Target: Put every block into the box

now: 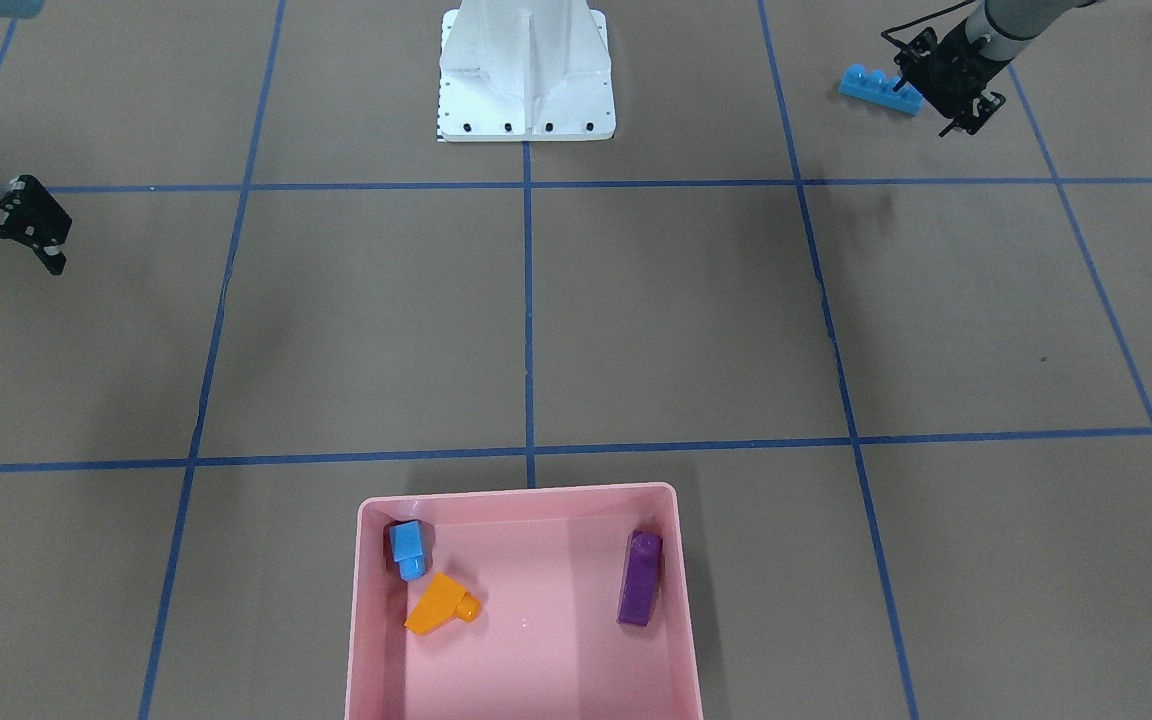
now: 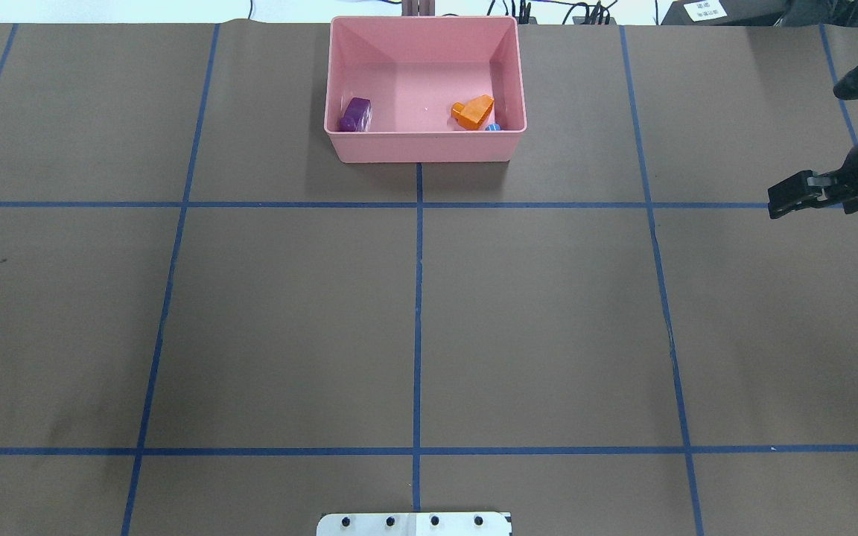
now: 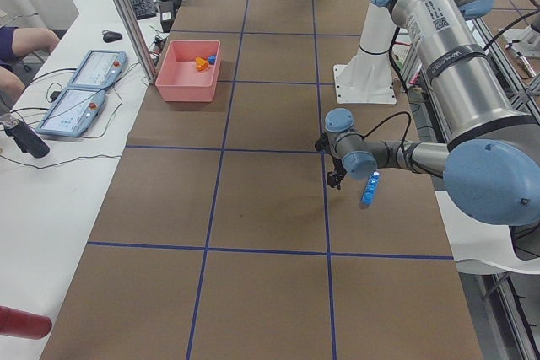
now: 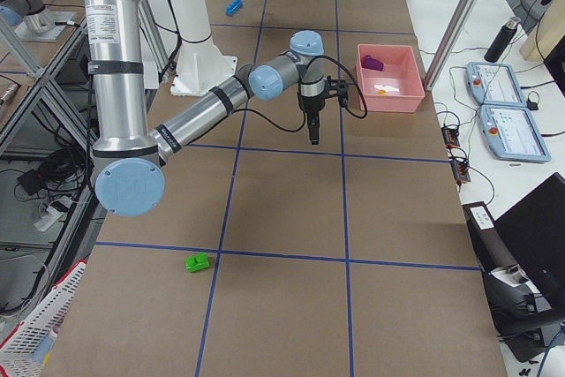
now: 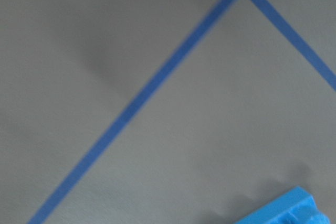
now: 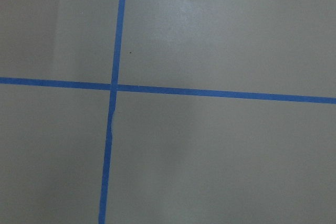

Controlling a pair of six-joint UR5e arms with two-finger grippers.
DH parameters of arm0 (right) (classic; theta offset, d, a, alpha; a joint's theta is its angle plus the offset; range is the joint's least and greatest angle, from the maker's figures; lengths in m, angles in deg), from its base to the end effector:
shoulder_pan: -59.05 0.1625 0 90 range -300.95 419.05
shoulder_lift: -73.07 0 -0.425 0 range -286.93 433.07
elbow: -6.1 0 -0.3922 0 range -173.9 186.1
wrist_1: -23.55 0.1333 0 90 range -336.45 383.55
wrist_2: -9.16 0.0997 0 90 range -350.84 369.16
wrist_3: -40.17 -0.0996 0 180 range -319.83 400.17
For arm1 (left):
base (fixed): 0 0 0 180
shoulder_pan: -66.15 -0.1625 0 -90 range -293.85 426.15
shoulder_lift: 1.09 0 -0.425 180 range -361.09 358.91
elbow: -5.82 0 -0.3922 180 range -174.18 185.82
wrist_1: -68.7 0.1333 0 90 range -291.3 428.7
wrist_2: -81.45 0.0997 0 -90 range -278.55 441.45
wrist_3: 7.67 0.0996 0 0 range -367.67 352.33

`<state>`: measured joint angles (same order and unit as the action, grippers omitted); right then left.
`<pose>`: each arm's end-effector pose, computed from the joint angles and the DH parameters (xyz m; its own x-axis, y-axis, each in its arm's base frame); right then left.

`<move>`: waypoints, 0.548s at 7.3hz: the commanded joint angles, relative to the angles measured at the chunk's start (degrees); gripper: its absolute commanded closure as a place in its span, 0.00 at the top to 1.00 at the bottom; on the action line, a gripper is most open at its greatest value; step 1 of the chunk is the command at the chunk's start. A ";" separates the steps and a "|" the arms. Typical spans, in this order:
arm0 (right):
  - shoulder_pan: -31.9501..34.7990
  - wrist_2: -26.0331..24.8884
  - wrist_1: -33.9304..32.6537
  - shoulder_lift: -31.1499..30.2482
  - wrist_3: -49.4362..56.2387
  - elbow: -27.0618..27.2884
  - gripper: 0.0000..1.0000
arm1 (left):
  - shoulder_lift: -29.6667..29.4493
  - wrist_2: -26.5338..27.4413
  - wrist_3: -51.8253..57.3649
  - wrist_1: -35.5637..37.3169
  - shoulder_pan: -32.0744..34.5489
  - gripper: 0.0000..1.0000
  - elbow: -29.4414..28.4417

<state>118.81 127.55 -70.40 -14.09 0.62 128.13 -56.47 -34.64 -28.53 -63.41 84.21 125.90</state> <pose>-0.1642 -0.4523 0.3867 0.7663 -0.0324 0.6417 -0.0725 0.9880 0.1365 0.2414 -0.1728 0.5534 0.2903 0.7881 -0.5428 -0.6958 0.5633 0.4456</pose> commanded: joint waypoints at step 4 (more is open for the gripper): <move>0.00 0.00 0.00 0.06 -0.09 -0.04 0.99 | 4.76 13.70 -0.24 -4.39 -19.01 1.00 -0.20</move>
<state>118.82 127.55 -70.40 -14.03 0.55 128.09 -52.01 -22.32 -28.74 -67.56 67.71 125.82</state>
